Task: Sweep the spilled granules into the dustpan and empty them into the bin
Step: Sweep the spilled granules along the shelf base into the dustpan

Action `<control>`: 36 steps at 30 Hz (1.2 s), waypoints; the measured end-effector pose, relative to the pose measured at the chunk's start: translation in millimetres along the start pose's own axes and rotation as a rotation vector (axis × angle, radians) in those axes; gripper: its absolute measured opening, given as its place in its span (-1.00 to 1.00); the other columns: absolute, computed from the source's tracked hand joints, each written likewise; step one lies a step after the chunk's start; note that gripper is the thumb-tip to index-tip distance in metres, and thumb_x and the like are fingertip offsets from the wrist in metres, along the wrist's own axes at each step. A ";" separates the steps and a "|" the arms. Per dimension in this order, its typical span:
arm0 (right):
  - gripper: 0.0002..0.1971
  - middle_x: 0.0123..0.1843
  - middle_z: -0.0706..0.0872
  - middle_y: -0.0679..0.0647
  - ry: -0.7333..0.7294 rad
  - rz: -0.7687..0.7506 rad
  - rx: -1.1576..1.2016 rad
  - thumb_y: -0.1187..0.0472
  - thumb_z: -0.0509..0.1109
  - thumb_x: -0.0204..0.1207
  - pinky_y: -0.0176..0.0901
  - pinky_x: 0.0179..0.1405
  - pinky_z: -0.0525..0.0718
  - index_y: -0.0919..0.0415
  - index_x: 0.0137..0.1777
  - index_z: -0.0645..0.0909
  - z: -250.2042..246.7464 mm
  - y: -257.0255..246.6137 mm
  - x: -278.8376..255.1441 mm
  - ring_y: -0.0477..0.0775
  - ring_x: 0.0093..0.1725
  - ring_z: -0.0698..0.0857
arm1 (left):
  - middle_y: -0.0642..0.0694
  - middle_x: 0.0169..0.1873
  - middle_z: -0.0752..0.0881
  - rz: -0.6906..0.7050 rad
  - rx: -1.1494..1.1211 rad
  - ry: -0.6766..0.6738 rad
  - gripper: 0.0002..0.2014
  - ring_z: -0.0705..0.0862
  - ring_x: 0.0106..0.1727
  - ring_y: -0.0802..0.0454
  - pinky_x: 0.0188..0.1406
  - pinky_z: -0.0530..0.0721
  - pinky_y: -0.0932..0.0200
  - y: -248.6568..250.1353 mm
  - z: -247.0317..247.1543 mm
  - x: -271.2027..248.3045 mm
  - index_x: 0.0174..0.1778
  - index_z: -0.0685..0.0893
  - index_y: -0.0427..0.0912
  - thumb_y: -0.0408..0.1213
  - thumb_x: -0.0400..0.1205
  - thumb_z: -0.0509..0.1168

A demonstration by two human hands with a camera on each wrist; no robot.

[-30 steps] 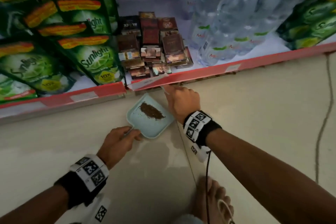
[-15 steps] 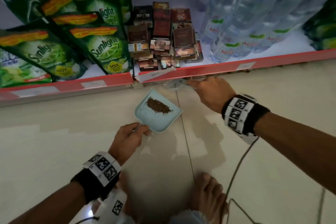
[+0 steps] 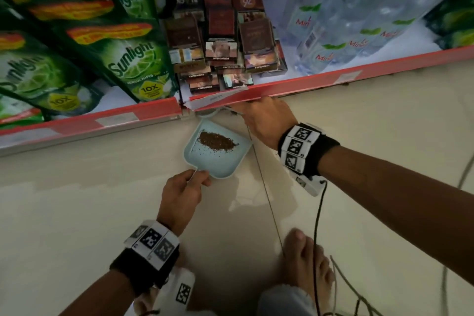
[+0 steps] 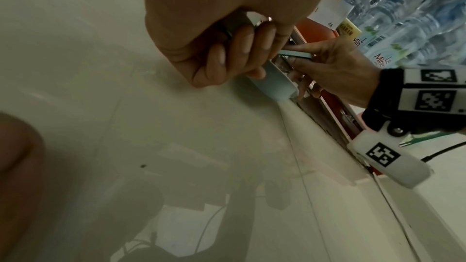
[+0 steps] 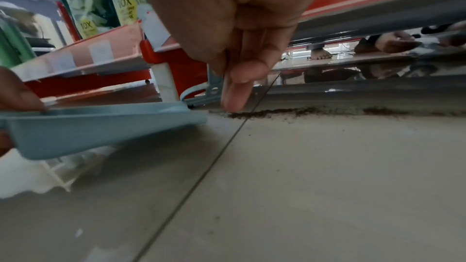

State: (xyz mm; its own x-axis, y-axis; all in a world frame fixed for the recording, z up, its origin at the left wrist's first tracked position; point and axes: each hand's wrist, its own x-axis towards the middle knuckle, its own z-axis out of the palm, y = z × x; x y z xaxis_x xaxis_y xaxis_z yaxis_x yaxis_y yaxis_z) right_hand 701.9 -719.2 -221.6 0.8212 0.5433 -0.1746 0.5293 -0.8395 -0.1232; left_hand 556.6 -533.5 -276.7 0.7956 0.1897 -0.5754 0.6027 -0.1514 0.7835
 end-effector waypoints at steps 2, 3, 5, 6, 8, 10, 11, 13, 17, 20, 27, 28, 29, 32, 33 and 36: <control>-0.36 0.38 0.68 0.26 -0.017 -0.036 -0.084 0.33 0.16 0.64 0.16 -0.05 0.73 -0.20 0.67 0.24 -6.5 13.6 -4.8 0.38 0.16 0.73 | 0.06 -0.73 0.41 0.020 0.025 0.009 -0.69 0.35 -0.65 0.11 -0.55 0.32 0.20 -1.1 -0.8 -2.4 -0.37 0.69 -0.23 -0.18 0.67 0.30; -0.34 0.42 0.65 0.25 -0.035 -0.028 -0.123 0.33 0.16 0.64 0.18 -0.01 0.72 -0.23 0.66 0.23 -10.4 23.5 -10.1 0.37 0.20 0.71 | 0.07 -0.73 0.41 0.032 0.032 0.010 -0.69 0.36 -0.64 0.11 -0.53 0.33 0.18 -1.4 -0.9 -3.3 -0.36 0.69 -0.24 -0.20 0.67 0.30; -0.35 0.48 0.61 0.23 -0.063 0.005 -0.146 0.32 0.18 0.63 0.21 0.04 0.70 -0.25 0.64 0.26 -19.5 45.6 -25.6 0.37 0.28 0.67 | 0.07 -0.73 0.42 0.055 0.037 0.006 -0.70 0.37 -0.63 0.11 -0.51 0.36 0.17 -1.7 -0.5 -4.8 -0.36 0.70 -0.23 -0.21 0.67 0.30; -0.37 0.48 0.61 0.23 -0.055 0.021 -0.114 0.32 0.21 0.61 0.23 0.04 0.70 -0.23 0.62 0.33 -25.0 54.3 -33.9 0.38 0.29 0.67 | 0.07 -0.73 0.43 0.067 0.038 0.003 -0.69 0.38 -0.62 0.11 -0.50 0.37 0.17 -2.6 0.3 -5.5 -0.37 0.70 -0.22 -0.21 0.67 0.30; -0.41 0.37 0.69 0.27 -0.004 -0.018 -0.014 0.36 0.30 0.54 0.27 -0.04 0.76 -0.10 0.55 0.49 -35.8 64.4 -45.3 0.43 0.24 0.70 | 0.07 -0.72 0.43 0.059 0.028 0.021 -0.69 0.38 -0.61 0.09 -0.49 0.36 0.17 -5.3 3.9 -7.3 -0.37 0.70 -0.22 -0.20 0.68 0.31; -0.47 0.36 0.70 0.28 0.047 -0.106 -0.058 0.30 0.25 0.55 0.30 0.08 0.74 -0.01 0.53 0.52 -39.8 66.1 -47.7 0.43 0.30 0.68 | 0.08 -0.71 0.42 0.029 -0.008 0.060 -0.69 0.37 -0.60 0.08 -0.49 0.34 0.18 -8.6 6.1 -10.8 -0.37 0.70 -0.24 -0.20 0.68 0.31; -0.47 0.47 0.62 0.27 0.024 -0.134 -0.121 0.20 0.11 0.61 0.30 0.24 0.68 -0.05 0.60 0.43 -40.8 62.5 -44.2 0.40 0.42 0.60 | 0.08 -0.70 0.41 0.019 -0.025 0.076 -0.69 0.37 -0.60 0.08 -0.50 0.33 0.17 -9.9 6.5 -12.9 -0.37 0.70 -0.24 -0.20 0.68 0.31; -0.43 0.61 0.45 0.23 -0.060 -0.170 -0.218 0.12 -0.04 0.67 0.27 0.38 0.57 -0.14 0.70 0.16 -39.3 52.6 -34.9 0.35 0.56 0.46 | 0.07 -0.69 0.41 0.010 -0.039 0.103 -0.68 0.37 -0.60 0.09 -0.51 0.33 0.17 -11.0 6.9 -18.5 -0.36 0.70 -0.26 -0.20 0.68 0.30; -0.35 0.47 0.62 0.25 -0.060 -0.271 -0.252 0.32 0.14 0.67 0.14 0.04 0.73 -0.05 0.73 0.10 -26.5 23.7 -9.7 0.35 0.32 0.67 | 0.04 -0.67 0.43 0.014 -0.055 0.149 -0.67 0.38 -0.61 0.13 -0.52 0.34 0.19 -12.3 2.7 -30.4 -0.36 0.70 -0.25 -0.14 0.66 0.31; -0.31 0.27 0.74 0.24 -0.077 -0.239 -0.234 0.33 0.08 0.67 0.08 -0.04 0.71 -0.13 0.73 -0.01 -13.8 14.5 -0.6 0.31 0.15 0.75 | 0.03 -0.69 0.41 -0.011 -0.096 0.171 -0.59 0.36 -0.60 0.06 -0.52 0.30 0.16 -12.2 0.2 -36.4 -0.39 0.69 -0.25 0.09 0.41 0.29; -0.41 0.03 0.84 0.11 -0.118 -0.124 -0.339 0.28 0.21 0.59 -0.03 -0.28 0.57 -0.19 0.60 0.35 -24.5 75.3 -51.1 0.30 -0.11 0.80 | 0.03 -0.69 0.42 -0.020 -0.112 0.129 -0.57 0.36 -0.63 0.12 -0.54 0.31 0.18 -15.5 14.9 -43.8 -0.43 0.68 -0.19 0.17 0.30 0.27; -0.44 0.00 0.84 0.08 -0.087 -0.092 -0.311 0.25 0.23 0.61 -0.04 -0.31 0.57 -0.19 0.58 0.40 -28.2 86.9 -61.5 0.31 -0.16 0.80 | 0.03 -0.69 0.42 -0.019 -0.112 0.112 -0.57 0.36 -0.63 0.12 -0.55 0.31 0.19 -14.8 17.8 -42.9 -0.43 0.68 -0.19 0.17 0.29 0.27; -0.48 -0.04 0.85 0.07 -0.046 -0.066 -0.256 0.22 0.24 0.61 -0.02 -0.32 0.62 -0.17 0.55 0.46 -30.4 96.0 -71.1 0.33 -0.20 0.80 | 0.03 -0.69 0.42 -0.018 -0.112 0.097 -0.59 0.36 -0.63 0.14 -0.56 0.31 0.20 -13.7 20.7 -41.3 -0.43 0.68 -0.18 0.15 0.32 0.28; -0.53 -0.11 0.85 0.09 0.089 -0.040 -0.051 0.21 0.22 0.58 0.14 -0.31 0.73 -0.09 0.46 0.58 -30.4 105.4 -80.9 0.35 -0.23 0.80 | 0.05 -0.70 0.41 -0.007 -0.107 0.059 -0.66 0.35 -0.65 0.16 -0.56 0.29 0.21 -8.3 28.2 -34.8 -0.42 0.68 -0.19 0.03 0.43 0.26; -0.53 -0.09 0.86 0.11 0.141 -0.047 -0.012 0.21 0.23 0.54 0.17 -0.30 0.74 -0.06 0.44 0.61 -30.4 100.8 -78.0 0.36 -0.20 0.81 | 0.06 -0.70 0.40 0.000 -0.105 0.051 -0.67 0.35 -0.66 0.16 -0.56 0.29 0.21 -6.4 30.4 -32.6 -0.42 0.68 -0.20 0.01 0.44 0.26; -0.49 0.15 0.83 0.21 0.266 -0.132 0.022 0.28 0.36 0.45 0.23 -0.05 0.74 0.01 0.43 0.64 -23.0 77.1 -58.9 0.37 0.09 0.79 | 0.06 -0.70 0.39 0.024 -0.088 0.035 -0.67 0.34 -0.65 0.16 -0.55 0.28 0.20 -2.0 34.5 -27.0 -0.40 0.68 -0.22 -0.03 0.49 0.28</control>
State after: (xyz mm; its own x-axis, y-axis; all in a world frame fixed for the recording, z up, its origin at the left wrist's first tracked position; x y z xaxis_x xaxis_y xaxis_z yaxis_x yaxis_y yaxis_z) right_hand 699.3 -816.0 -198.3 0.7741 0.6241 0.1060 0.6329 -0.7596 -0.1498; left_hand 536.1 -571.8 -270.9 0.8065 0.2205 -0.5486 0.5742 -0.0706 0.8157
